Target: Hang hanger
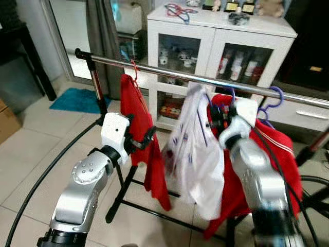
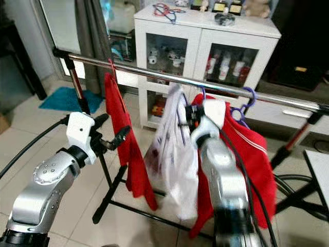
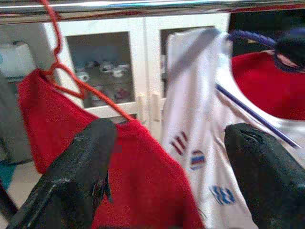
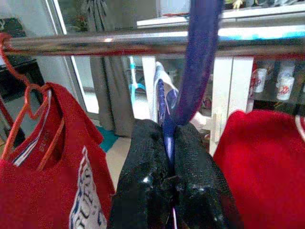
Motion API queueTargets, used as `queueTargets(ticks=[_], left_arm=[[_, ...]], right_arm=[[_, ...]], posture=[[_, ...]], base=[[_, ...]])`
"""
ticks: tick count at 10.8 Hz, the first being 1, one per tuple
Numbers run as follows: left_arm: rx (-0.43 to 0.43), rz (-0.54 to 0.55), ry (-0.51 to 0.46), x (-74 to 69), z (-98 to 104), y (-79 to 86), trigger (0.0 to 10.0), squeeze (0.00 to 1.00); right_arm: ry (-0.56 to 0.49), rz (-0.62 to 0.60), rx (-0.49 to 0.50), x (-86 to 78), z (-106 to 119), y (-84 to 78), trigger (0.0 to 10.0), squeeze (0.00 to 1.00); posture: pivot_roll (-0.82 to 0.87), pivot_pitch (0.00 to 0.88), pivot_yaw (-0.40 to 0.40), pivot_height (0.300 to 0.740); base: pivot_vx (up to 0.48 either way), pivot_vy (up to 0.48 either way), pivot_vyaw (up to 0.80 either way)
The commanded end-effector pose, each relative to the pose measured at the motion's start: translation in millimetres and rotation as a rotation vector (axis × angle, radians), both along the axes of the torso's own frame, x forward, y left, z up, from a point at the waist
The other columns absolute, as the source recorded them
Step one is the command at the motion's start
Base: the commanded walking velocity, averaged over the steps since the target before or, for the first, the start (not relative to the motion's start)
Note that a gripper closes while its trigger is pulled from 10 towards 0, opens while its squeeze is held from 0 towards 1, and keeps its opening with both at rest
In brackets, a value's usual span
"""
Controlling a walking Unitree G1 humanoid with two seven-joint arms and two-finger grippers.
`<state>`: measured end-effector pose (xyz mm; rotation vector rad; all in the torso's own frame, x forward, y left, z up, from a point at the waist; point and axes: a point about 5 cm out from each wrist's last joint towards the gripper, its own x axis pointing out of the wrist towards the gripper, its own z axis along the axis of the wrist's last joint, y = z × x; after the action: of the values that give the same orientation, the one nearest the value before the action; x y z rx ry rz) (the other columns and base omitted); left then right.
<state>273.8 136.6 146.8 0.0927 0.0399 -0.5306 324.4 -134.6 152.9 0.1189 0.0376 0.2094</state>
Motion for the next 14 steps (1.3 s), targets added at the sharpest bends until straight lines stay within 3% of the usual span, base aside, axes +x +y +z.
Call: queueTargets(ticks=[1,2,5,8,11,14], left_arm=[[0.002,-0.036,0.002,-1.4,2,-3.8,10.0,0.0],[0.002,-0.044,0.002,-2.9,2,-5.0,10.0,0.0],[0.008,-0.038,0.001,-2.9,2,-2.1,10.0,0.0],[0.015,-0.046,0.0,-5.0,3,-2.2,10.0,0.0],[0.013,-0.045,-0.003,-5.5,3,-2.1,10.0,0.0],[0.011,-0.051,-0.002,-5.5,4,-3.4,10.0,0.0]], right_arm=[[-0.007,-0.048,-0.019,6.2,5,-8.9,10.0,0.0],[0.042,-0.069,-0.07,17.9,4,-12.2,10.0,0.0],[0.129,-0.099,-0.073,45.8,3,-11.6,10.0,0.0],[0.12,-0.112,-0.048,62.7,13,-8.6,10.0,0.0],[0.09,-0.129,-0.033,64.1,16,-12.8,10.0,0.0],[-0.014,-0.109,0.003,44.7,12,-19.1,10.0,0.0]], posture=[[0.12,0.0,-0.019,0.74],[0.12,0.0,-0.019,0.74],[0.12,0.0,-0.018,0.74],[0.14,0.0,-0.021,0.74],[0.14,0.0,-0.026,0.74],[0.13,0.0,-0.018,0.74]], base=[[0.0,0.0,0.0],[0.0,0.0,0.0],[0.0,0.0,0.0],[0.0,0.0,0.0],[0.0,0.0,0.0],[0.0,0.0,0.0]])
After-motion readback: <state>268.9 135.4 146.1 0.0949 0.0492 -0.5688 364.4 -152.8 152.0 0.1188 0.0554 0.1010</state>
